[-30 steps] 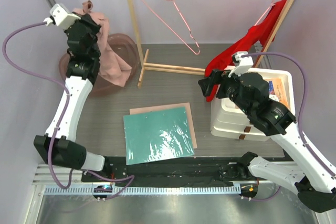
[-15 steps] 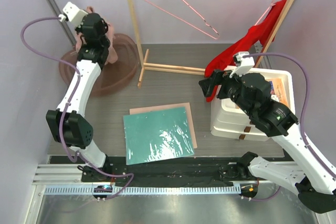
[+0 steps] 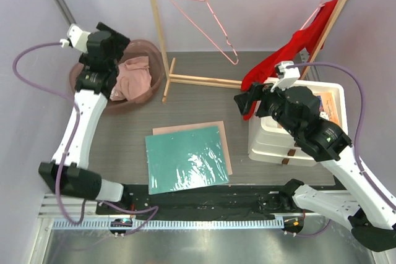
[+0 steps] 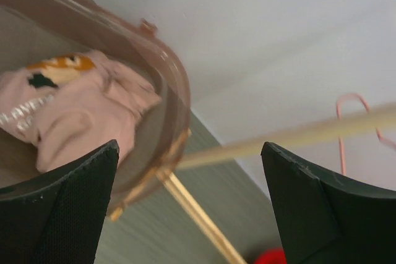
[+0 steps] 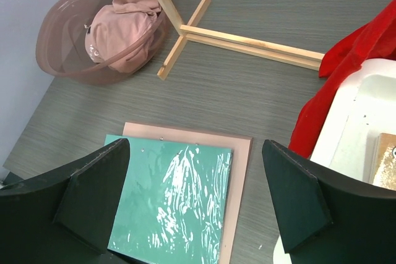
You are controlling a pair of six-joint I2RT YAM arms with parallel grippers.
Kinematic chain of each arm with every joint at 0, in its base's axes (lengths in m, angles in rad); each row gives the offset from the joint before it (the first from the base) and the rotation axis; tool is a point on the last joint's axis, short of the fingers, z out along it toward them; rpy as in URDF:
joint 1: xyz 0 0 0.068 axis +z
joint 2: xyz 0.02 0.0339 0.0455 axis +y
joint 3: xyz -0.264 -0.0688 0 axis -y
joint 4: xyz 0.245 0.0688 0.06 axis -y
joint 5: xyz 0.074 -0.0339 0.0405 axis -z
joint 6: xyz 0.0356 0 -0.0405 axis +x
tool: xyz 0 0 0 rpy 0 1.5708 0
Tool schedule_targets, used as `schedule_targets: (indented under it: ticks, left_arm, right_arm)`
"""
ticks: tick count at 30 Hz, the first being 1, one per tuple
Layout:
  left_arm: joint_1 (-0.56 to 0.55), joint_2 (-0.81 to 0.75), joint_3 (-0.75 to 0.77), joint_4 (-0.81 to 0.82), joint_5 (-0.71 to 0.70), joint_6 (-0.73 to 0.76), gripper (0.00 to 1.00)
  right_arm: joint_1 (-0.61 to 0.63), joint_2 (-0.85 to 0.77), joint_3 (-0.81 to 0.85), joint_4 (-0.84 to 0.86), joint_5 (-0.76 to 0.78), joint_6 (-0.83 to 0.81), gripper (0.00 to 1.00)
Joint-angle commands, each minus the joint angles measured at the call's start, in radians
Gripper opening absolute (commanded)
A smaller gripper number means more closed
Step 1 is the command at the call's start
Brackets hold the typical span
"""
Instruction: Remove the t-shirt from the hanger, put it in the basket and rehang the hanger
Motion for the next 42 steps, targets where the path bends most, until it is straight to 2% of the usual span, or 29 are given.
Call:
schedule_targets:
  ticks: [1,2,4,7,8,12,13,15,18,23,24,27,30,37,39,40,41,42]
  left_arm:
    - [0.001,-0.2,-0.198,0.133,0.528,-0.017,0.95]
    - [-0.002,-0.224,-0.289,0.207,0.6,-0.017,0.95]
    - [-0.041,-0.273,-0.362,0.23,0.702,0.032,0.97]
    - [-0.062,-0.286,-0.46,0.192,0.91,0.096,0.98]
    - [-0.064,-0.286,-0.47,0.133,1.015,0.138,0.98]
    - [-0.073,-0.323,-0.568,0.103,1.194,0.167,0.94]
    - [-0.076,-0.35,-0.601,0.101,1.216,0.169,0.88]
    - [-0.094,-0.372,-0.625,0.114,1.281,0.163,0.88]
    - [-0.147,-0.401,-0.649,0.121,1.3,0.155,0.88]
    - [-0.237,-0.458,-0.709,0.132,1.247,0.121,0.88]
    - [-0.243,-0.479,-0.718,0.131,1.239,0.115,0.88]
    - [-0.259,-0.525,-0.754,0.132,1.228,0.09,0.89]
    - [-0.262,-0.571,-0.792,0.131,1.227,0.066,0.9]
    - [-0.262,-0.619,-0.807,0.108,1.211,0.041,0.9]
    - [-0.263,-0.628,-0.804,0.109,1.201,0.031,0.9]
    - [-0.263,-0.636,-0.803,0.109,1.201,0.029,0.9]
    - [-0.263,-0.64,-0.801,0.111,1.199,0.028,0.9]
    - [-0.263,-0.645,-0.797,0.109,1.201,0.029,0.9]
  right_arm:
    - [0.001,-0.005,0.053,-0.001,0.045,-0.014,0.93]
    - [0.0,0.003,0.063,-0.005,0.054,-0.022,0.93]
    - [0.001,0.037,0.102,-0.021,0.1,-0.046,0.93]
    - [0.001,0.109,0.178,-0.048,0.169,-0.073,0.93]
    - [0.001,0.127,0.198,-0.053,0.216,-0.079,0.93]
    - [0.001,0.231,0.325,-0.055,0.342,-0.112,0.93]
    - [0.001,0.279,0.355,-0.055,0.38,-0.137,0.93]
    - [0.001,0.331,0.451,-0.055,0.51,-0.158,0.93]
    - [-0.002,0.448,0.598,-0.038,0.696,-0.223,0.93]
    - [-0.086,0.653,0.845,-0.016,0.806,-0.35,0.93]
    - [-0.138,0.672,0.917,-0.015,0.807,-0.358,0.93]
    - [-0.242,0.728,0.999,-0.015,0.787,-0.352,0.91]
    - [-0.336,0.748,1.028,-0.016,0.744,-0.301,0.85]
    - [-0.541,0.761,1.033,-0.048,0.461,-0.097,0.73]
    - [-0.592,0.77,1.037,-0.061,0.326,-0.051,0.66]
    - [-0.645,0.784,1.042,-0.067,0.28,-0.001,0.64]
    - [-0.666,0.788,1.045,-0.077,0.182,0.019,0.63]
    - [-0.669,0.796,1.05,-0.084,0.152,0.035,0.63]
